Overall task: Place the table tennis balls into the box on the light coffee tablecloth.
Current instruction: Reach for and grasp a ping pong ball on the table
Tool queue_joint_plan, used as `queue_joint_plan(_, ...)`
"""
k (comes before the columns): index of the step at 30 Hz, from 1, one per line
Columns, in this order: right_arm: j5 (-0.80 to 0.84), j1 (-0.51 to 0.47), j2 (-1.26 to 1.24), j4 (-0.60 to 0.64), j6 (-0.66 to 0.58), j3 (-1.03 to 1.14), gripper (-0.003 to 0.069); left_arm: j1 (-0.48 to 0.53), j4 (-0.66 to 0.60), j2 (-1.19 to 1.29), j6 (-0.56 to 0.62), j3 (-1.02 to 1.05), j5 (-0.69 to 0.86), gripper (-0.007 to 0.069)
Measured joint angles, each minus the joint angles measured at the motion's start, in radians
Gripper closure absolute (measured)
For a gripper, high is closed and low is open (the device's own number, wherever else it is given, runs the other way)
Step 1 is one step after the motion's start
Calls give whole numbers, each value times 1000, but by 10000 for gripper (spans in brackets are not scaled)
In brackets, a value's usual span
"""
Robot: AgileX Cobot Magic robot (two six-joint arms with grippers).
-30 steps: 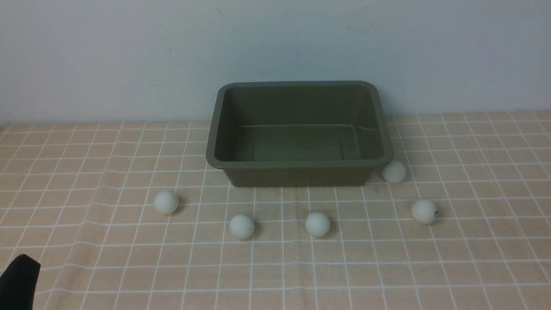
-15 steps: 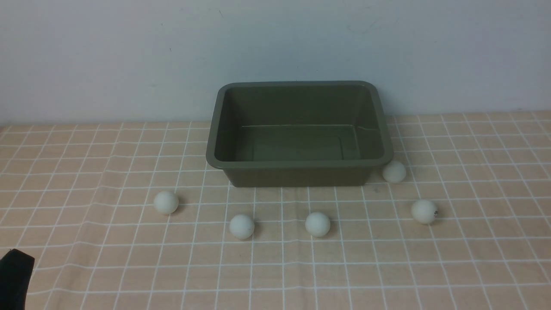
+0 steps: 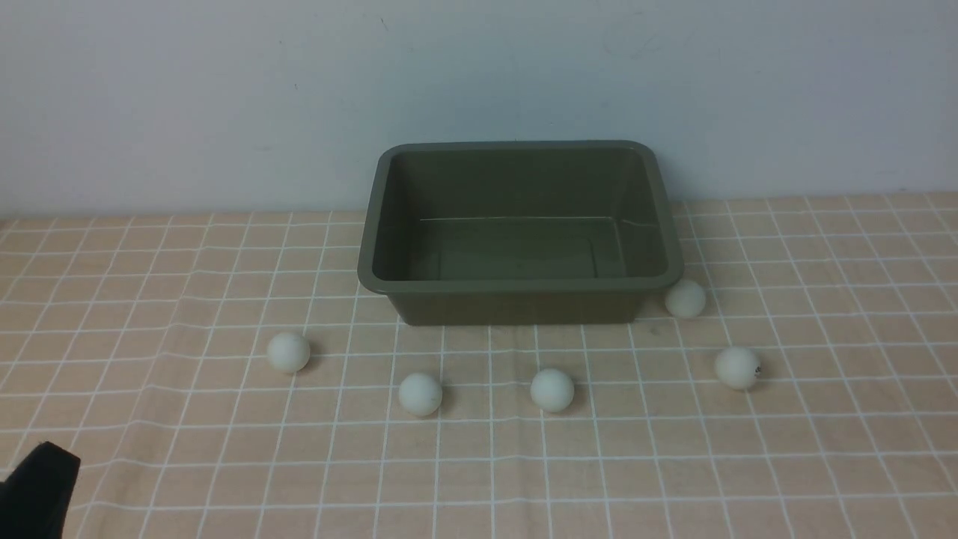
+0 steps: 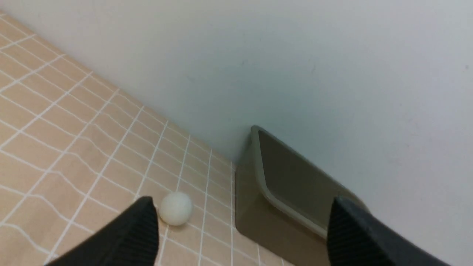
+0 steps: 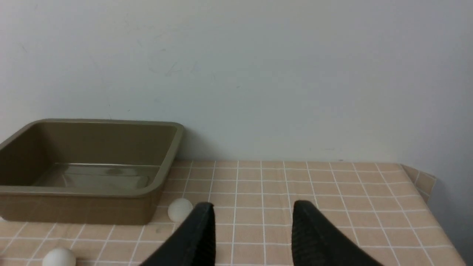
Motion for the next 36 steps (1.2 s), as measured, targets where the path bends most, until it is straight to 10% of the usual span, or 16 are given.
queue_joint_plan(20, -74, 0, 210, 401, -367, 0, 384, 0, 8, 378, 444, -478, 491, 72)
queue_joint_plan(27, -22, 0, 366, 640, -675, -1, 384, 0, 13, 695, 621, -682, 592, 72)
queue_joint_plan(36, 132, 0, 641, 611, -824, -139, 384, 0, 16, 986, 749, -826, 643, 72)
